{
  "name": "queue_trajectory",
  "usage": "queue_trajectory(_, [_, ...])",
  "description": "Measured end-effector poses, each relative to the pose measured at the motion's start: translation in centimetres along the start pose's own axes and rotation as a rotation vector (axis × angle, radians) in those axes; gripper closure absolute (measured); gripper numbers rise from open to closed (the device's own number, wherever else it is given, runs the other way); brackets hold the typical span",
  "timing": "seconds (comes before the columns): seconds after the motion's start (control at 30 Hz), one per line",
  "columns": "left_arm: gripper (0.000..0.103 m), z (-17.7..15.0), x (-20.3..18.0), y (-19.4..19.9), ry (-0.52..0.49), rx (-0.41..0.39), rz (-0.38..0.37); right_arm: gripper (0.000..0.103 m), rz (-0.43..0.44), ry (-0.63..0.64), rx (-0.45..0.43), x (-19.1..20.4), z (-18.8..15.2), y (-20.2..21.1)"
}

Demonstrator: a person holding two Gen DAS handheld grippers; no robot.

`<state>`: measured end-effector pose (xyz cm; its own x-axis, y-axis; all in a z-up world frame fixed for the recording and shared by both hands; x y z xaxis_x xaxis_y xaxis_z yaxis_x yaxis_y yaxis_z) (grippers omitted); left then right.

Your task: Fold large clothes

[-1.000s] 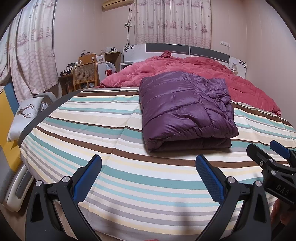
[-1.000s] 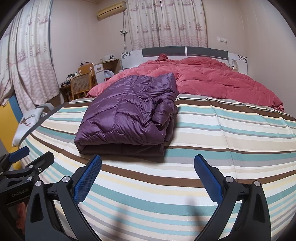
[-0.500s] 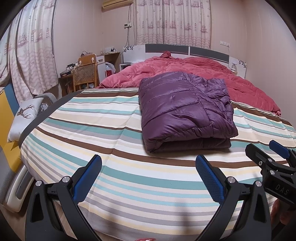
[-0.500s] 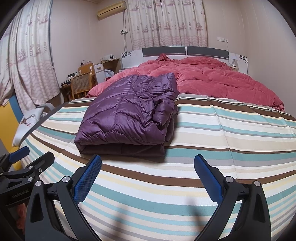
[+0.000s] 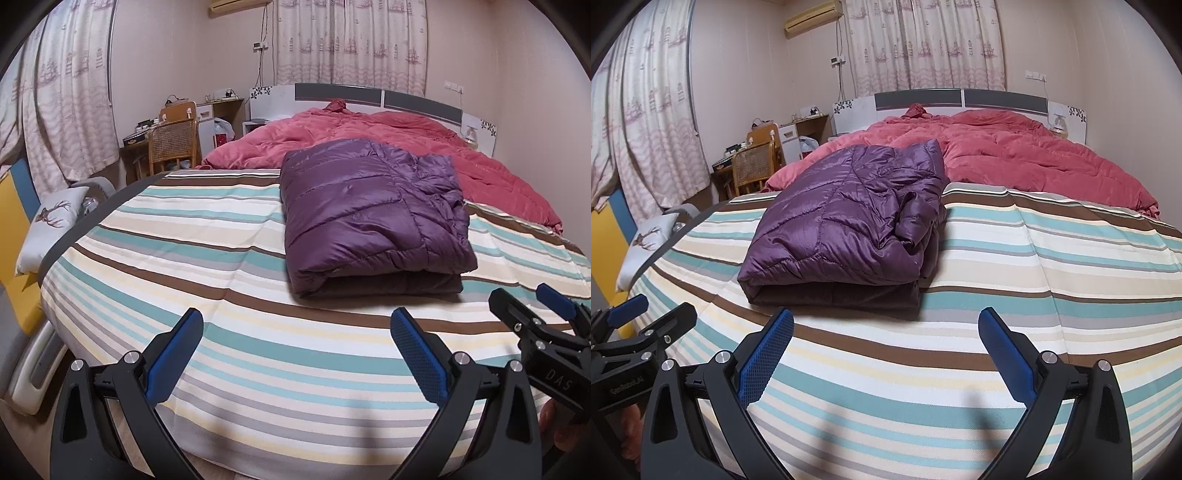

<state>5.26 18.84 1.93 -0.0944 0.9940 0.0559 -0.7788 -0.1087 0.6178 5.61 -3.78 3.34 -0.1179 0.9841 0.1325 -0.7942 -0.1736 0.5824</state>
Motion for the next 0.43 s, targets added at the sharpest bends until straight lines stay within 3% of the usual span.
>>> queue_trajectory(0.43, [0.002, -1.1, 0.1, -2.9, 0.0, 0.119, 0.007, 0.003, -0.004, -0.041, 0.046, -1.2, -0.4, -1.5])
Point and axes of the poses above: each gripper's, at about its wrist camera, not at the fingertips, and y roughly against the way its jaws point, x to its left, z to its top, the point moved 4 cm from there along -y, roughly the way its jaws point, and after that the axes turned 4 degrees about z, right-handed, at the moved point
